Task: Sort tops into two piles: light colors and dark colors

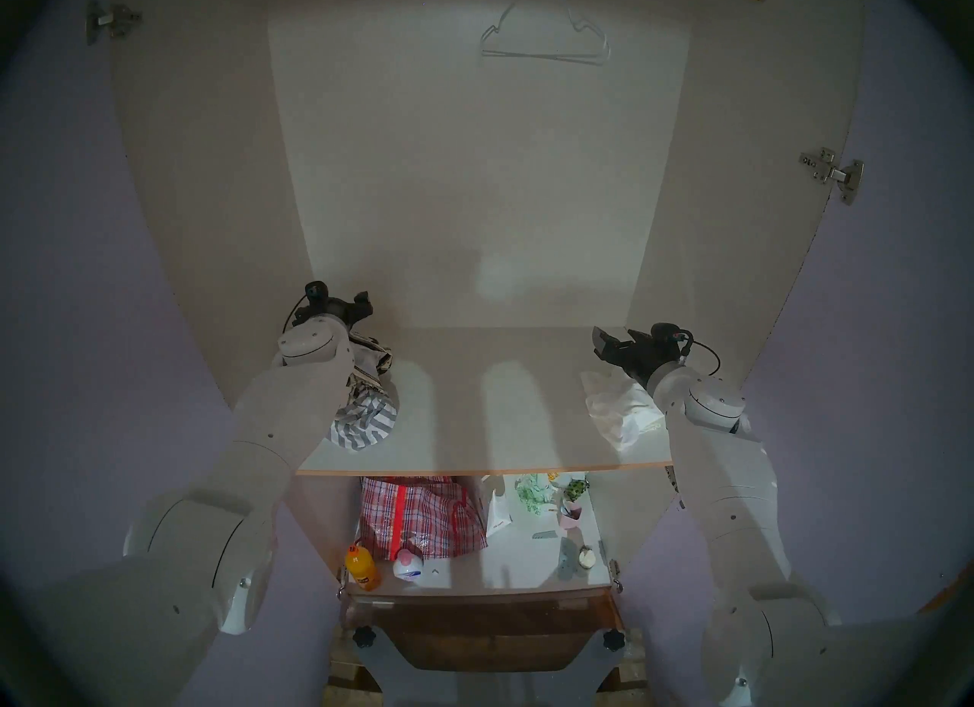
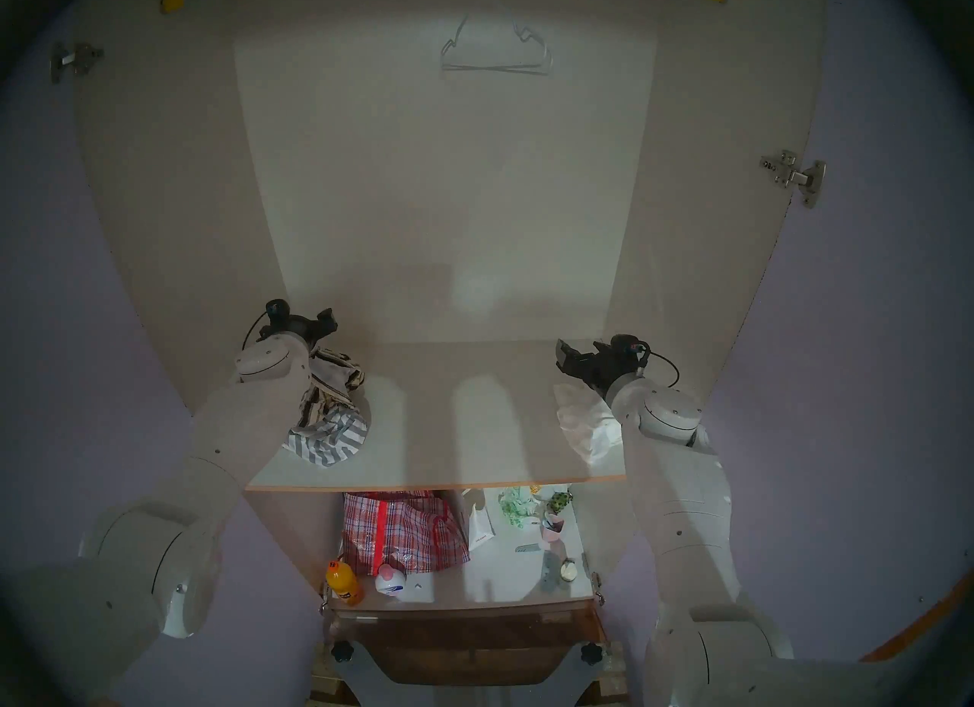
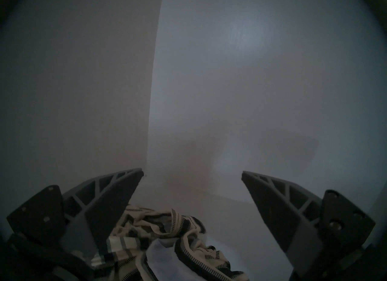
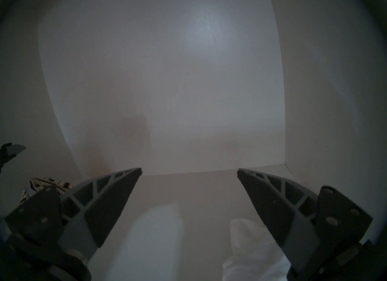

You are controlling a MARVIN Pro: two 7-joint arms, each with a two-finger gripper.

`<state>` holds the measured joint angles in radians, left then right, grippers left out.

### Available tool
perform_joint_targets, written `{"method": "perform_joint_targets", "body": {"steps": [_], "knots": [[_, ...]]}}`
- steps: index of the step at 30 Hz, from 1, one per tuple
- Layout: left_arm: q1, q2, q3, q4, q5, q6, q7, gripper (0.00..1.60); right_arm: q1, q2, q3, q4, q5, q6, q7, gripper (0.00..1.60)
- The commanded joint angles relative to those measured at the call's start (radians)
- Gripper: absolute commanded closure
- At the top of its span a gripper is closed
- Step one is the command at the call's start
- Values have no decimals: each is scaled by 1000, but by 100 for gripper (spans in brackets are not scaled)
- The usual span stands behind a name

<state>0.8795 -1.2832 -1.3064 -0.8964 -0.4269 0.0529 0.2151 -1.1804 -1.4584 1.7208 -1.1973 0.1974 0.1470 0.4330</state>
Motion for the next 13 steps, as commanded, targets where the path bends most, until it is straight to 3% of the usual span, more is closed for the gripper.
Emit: {"method": "perform_joint_targets", "body": {"steps": [1,13], "knots": [[-2,31,76,-56,108,-66,11,0,11,-4,-2,-41,12,-54,28,0],[4,43,102,-64,123,-68,32,0,7,-10,5,-41,12,-72,24,0]]}}
